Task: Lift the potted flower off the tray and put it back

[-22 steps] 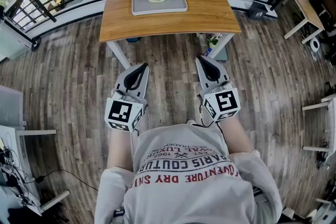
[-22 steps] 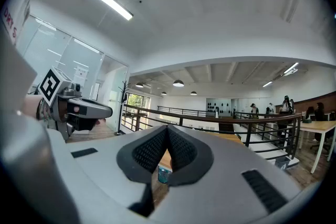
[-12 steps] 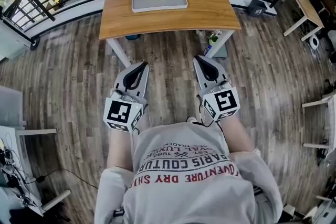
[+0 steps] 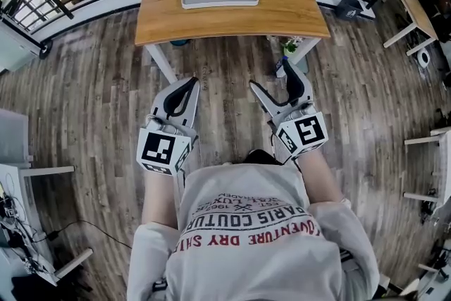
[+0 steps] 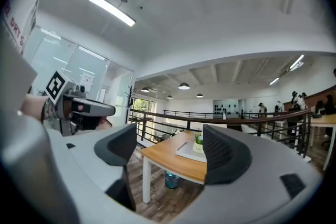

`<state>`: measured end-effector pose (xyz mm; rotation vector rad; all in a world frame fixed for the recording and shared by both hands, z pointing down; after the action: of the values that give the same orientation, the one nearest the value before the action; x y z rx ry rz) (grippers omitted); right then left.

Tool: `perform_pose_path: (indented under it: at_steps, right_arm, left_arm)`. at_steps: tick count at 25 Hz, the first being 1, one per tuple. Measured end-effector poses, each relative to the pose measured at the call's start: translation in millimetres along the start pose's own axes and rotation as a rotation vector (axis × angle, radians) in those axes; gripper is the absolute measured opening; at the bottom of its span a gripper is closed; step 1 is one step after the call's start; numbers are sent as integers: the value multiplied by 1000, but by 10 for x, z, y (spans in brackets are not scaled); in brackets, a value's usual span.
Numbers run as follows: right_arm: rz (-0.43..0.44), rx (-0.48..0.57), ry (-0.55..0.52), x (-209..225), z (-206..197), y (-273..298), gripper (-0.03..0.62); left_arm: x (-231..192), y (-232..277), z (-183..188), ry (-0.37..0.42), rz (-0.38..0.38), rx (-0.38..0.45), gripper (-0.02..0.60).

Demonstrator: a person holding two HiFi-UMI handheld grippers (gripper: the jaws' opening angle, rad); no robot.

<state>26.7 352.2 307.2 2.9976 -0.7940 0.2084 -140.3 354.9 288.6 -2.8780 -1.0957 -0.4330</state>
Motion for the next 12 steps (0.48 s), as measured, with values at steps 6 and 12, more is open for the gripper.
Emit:
perform_pose_path:
  at_steps: [6,12]
  right_arm:
    - [-3,-21,-5,232,-9,199,402]
    - [52,-52,43,631,-115,622,400]
  left_arm:
    - [-109,180,-102,-24,20,-18,12]
    - [-250,638,-216,-14,47,-49,12]
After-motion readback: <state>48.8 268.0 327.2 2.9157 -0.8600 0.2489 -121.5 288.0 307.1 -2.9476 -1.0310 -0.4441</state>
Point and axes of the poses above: the fingertips, and each gripper's own axes: y forward along the fingers, x to its right, z out of its top, the point moved 1 cm from there along -y, backward along the fingers, and after that the axes turned 12 degrees about y, right-handed, at the moved point
